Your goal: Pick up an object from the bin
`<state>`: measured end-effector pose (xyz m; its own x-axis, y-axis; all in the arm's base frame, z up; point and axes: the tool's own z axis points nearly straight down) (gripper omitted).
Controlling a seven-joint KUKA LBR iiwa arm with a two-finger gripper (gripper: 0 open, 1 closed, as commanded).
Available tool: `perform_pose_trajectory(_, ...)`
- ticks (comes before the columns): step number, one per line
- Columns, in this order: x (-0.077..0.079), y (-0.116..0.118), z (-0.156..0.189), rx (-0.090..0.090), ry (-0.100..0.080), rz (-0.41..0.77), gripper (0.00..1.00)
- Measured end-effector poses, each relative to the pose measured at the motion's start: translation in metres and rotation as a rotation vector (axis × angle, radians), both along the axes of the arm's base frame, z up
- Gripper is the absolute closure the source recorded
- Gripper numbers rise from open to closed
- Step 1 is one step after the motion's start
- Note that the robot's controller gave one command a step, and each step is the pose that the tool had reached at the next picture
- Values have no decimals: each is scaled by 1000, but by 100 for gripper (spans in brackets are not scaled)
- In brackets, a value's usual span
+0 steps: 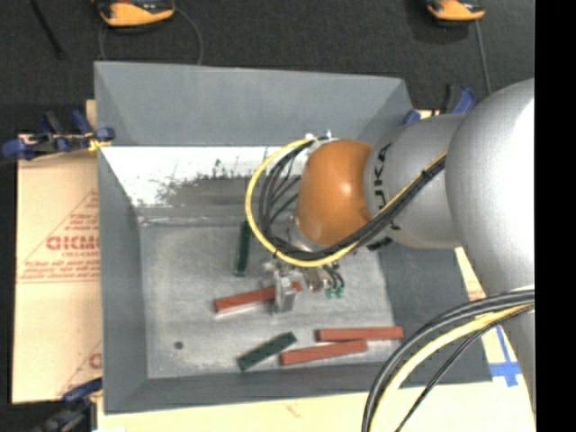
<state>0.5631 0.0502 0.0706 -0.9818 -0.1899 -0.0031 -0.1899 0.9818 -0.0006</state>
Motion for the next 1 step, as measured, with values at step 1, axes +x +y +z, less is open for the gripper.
perform_pose_trajectory(1,33,-8,146,-1,-11,72,100)
